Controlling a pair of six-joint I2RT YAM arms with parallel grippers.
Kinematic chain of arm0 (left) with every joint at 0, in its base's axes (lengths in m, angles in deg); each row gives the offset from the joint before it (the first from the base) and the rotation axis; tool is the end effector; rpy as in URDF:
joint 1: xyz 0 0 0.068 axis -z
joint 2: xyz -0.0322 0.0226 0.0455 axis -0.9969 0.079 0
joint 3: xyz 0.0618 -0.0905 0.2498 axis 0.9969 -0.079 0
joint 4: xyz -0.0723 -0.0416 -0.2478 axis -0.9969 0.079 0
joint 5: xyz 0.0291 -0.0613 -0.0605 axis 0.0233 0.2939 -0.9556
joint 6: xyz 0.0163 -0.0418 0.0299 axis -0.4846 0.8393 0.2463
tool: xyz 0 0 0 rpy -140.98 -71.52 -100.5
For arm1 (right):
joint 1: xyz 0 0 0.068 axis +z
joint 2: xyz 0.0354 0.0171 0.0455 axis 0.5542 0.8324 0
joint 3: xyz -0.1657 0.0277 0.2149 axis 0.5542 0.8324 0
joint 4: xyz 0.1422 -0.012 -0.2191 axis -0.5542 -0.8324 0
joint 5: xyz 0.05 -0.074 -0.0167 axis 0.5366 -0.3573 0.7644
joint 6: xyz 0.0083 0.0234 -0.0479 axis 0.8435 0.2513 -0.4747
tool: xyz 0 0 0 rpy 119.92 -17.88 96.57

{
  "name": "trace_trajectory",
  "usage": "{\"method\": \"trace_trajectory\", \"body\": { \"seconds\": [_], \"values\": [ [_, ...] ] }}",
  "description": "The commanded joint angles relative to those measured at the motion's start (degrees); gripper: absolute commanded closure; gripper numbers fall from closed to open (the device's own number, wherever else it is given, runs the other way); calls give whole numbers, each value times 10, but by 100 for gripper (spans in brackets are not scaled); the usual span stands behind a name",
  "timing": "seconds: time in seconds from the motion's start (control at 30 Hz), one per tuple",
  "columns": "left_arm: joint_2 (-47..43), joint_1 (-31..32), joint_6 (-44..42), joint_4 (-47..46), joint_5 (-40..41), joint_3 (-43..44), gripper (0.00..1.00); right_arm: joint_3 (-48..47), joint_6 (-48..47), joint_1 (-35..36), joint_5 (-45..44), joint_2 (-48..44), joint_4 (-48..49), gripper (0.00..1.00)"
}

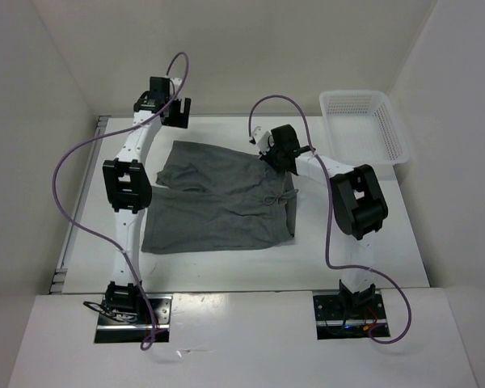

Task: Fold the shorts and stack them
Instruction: Flatten the shorts out, then fold the shorts

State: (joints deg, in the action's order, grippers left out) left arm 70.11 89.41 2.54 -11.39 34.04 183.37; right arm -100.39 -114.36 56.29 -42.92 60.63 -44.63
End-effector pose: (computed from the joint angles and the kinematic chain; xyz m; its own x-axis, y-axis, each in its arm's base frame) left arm 0.5570 -0.0378 0.2654 -0.6173 0.0376 -0.7858 0.0561 0.9984 0.0038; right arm 0.4115 0.1713 0.1865 -0.3322 -0.7390 -0.5861 -0.6789 0.6187 -0.3952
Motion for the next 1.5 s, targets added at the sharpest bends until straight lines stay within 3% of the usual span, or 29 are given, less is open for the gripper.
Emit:
{"method": "trace_trajectory", "body": {
  "seconds": [0.0,0.3,0.43,0.53,0.7,0.8,0.93,0.97,1.2,1.37,1.47],
  "values": [
    [84,-3,-3,101,-11,57,12,16,-19,3,19,-40,-22,100],
    [167,-19,-3,159,-53,181,8,11,-19,3,30,-35,-27,100],
    [186,-14,-3,183,-92,187,10,5,-19,3,30,-35,-27,100],
    [186,-7,-3,210,-141,187,23,5,-19,3,24,-35,-27,100],
    [186,5,-3,238,-172,165,36,10,-19,3,14,-35,-27,100],
    [191,5,-3,244,-179,160,50,10,-19,3,14,-35,-21,100],
    [198,5,-3,231,-162,196,94,10,-7,3,-2,-35,-5,100],
    [192,5,-3,231,-153,205,100,10,-7,3,-25,-35,5,100],
    [139,-18,-3,195,-86,387,100,-37,18,3,-136,-35,101,100],
    [50,-25,-3,192,-76,379,100,-80,12,3,-110,-62,81,100],
    [50,-25,-3,291,-86,396,98,-54,6,3,-78,-93,57,100]
  ]
}}
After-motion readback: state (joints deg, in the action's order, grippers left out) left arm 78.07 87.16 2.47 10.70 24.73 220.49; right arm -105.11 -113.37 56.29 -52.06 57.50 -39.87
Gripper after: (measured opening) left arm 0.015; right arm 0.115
